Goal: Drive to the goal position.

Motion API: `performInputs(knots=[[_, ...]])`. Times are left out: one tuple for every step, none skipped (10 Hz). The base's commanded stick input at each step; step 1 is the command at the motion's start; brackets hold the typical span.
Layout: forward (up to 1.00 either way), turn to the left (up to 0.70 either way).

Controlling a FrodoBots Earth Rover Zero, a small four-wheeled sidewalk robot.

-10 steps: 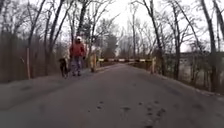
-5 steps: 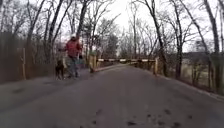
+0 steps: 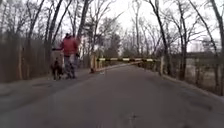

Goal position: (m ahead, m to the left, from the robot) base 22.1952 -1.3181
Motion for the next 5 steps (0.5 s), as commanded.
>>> performInputs(knots=[[0.70,0.00],[0.70,0.00],[0.70,0.00],[0.70,0.00],[0.70,0.00]])
